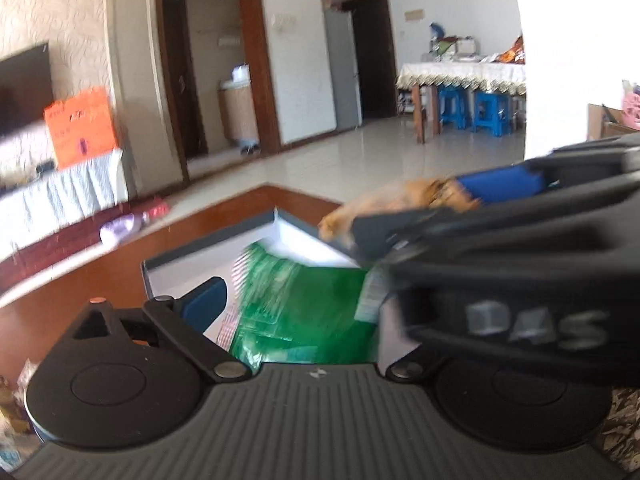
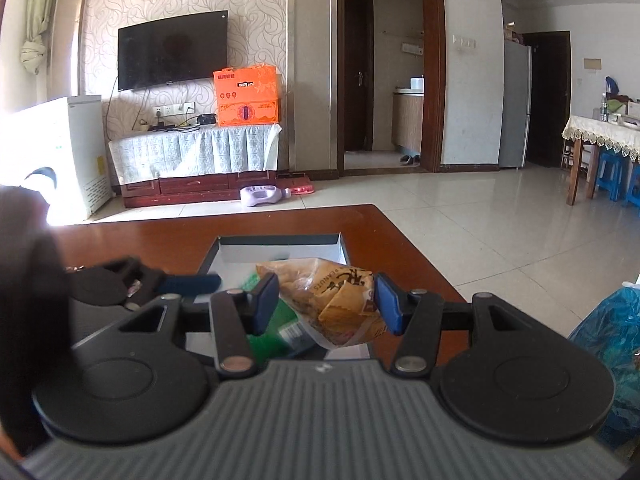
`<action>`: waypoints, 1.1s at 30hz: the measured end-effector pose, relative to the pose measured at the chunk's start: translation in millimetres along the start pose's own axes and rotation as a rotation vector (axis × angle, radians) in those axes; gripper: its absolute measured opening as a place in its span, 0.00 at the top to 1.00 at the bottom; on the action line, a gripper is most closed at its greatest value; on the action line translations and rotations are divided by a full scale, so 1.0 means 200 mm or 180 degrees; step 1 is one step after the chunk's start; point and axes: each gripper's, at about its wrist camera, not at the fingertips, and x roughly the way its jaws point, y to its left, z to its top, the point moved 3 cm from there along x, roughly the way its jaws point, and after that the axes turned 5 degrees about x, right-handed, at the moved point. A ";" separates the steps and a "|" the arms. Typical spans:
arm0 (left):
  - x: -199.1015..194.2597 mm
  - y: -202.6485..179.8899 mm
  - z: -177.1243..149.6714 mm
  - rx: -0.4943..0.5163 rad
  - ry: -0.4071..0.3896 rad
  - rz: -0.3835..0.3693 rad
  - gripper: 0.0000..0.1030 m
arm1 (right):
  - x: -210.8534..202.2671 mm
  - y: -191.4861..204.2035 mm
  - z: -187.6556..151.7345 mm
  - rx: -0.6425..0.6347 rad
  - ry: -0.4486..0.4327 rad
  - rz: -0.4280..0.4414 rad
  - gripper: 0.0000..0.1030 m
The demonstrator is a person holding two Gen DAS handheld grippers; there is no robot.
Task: Organize snacks
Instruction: 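Carry the bread bag with the right gripper while the left gripper carries the chip bag to the white box, then open the left gripper over the white box while the right gripper releases the bread bag inside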
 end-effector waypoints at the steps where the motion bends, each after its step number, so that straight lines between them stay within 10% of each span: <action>1: -0.02 -0.02 0.00 0.0033 -0.0003 -0.0002 0.02 | 0.00 0.01 0.00 0.0000 0.0006 0.0006 0.46; 25: -0.56 0.36 -0.29 0.0065 0.0276 0.0512 0.01 | 0.22 0.11 -0.06 0.0004 0.0274 -0.0070 0.45; 33: -0.65 0.44 -0.35 -0.0008 0.0335 0.0634 0.01 | 0.19 0.19 -0.06 -0.0281 0.0201 -0.0093 0.26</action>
